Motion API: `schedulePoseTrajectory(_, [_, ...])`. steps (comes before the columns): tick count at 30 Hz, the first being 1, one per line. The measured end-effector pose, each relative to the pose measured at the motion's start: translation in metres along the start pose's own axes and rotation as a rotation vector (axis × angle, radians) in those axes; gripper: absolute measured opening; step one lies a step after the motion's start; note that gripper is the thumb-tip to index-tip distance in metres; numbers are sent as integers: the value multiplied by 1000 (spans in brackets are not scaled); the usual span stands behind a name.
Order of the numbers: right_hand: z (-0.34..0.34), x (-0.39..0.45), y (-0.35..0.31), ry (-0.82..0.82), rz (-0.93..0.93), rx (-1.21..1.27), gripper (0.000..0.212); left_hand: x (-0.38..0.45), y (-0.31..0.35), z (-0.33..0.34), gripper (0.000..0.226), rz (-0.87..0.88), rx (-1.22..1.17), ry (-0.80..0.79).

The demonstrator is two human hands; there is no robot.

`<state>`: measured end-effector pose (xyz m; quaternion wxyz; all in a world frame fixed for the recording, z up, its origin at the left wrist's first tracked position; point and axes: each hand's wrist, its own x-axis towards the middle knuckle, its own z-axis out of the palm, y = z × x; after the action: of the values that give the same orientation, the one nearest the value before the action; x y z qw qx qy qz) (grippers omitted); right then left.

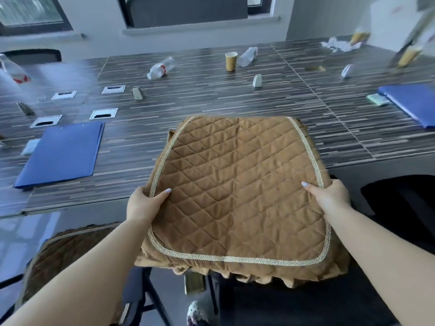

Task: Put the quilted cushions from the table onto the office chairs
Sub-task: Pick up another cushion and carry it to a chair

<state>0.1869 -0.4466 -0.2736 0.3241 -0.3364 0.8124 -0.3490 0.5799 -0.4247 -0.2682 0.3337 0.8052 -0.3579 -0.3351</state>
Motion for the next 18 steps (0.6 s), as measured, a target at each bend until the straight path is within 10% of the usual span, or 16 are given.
schedulePoseTrajectory(18, [-314, 26, 157, 153, 11, 18, 41, -247, 78, 194, 52, 99, -67, -114])
